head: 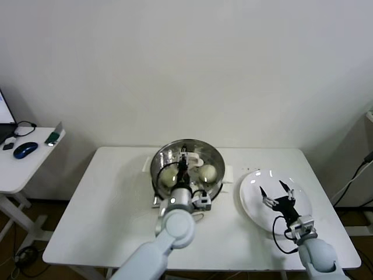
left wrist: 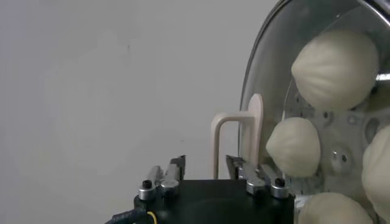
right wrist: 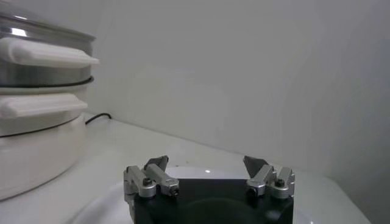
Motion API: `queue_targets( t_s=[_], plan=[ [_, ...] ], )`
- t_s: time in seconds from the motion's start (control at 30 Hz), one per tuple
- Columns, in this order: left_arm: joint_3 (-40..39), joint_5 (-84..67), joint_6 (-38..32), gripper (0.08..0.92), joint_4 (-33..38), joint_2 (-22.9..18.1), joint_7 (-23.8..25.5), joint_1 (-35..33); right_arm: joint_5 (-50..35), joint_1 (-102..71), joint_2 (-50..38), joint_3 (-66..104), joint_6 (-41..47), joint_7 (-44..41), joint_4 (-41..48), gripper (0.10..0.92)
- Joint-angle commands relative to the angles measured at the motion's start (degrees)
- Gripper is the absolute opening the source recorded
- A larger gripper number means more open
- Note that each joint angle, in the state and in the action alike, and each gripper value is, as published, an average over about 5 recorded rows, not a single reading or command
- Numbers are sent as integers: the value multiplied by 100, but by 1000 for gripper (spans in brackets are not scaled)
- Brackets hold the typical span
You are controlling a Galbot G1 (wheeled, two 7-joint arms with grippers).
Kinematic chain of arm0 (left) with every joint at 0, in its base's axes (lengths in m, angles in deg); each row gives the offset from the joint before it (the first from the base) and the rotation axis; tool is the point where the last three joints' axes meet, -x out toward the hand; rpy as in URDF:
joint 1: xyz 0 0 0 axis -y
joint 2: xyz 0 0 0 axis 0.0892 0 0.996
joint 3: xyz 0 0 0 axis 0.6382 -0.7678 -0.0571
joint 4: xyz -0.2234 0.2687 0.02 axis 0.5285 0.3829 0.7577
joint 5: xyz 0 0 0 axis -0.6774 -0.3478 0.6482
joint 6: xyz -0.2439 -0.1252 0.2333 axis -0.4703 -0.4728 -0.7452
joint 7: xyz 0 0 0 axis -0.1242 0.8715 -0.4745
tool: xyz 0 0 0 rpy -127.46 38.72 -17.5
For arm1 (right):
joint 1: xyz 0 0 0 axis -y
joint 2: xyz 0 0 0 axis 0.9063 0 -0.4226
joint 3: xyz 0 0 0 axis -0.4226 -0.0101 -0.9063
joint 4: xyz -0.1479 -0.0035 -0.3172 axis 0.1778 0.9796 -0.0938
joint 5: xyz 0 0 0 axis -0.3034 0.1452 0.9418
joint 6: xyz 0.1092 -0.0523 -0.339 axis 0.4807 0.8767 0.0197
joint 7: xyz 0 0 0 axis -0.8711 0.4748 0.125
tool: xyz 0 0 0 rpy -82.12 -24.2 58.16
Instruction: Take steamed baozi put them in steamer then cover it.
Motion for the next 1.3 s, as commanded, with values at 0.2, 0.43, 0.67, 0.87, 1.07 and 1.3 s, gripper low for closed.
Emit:
queue_targets(
  t_s=[0.2, 0.43, 0.67, 0.87, 1.07, 1.3],
  plan=[
    [281, -574, 283, 673, 1401, 647, -2, -644, 35, 14, -34, 61, 498, 89, -141, 823],
    [581, -1542, 214, 814, 2162, 1023, -534, -1263, -59, 9, -54, 72, 658, 168, -232, 823],
    [1737, -2876, -642, 823, 2693, 1134, -1615, -2069, -51, -52, -52, 57, 627, 142, -344, 823],
    [3365, -5380, -1840, 823, 2719, 799, -2727, -3108, -33, -128, -2, 127, 560, 55, -436, 823],
    [4505, -7533, -3530, 823, 2148, 246, -2957, -3850, -52, -184, 33, 175, 462, -1, -491, 823],
    [5250, -8885, -4526, 823, 1013, -143, -2283, -3965, -22, -290, 179, 227, 222, -42, -551, 823]
  ],
)
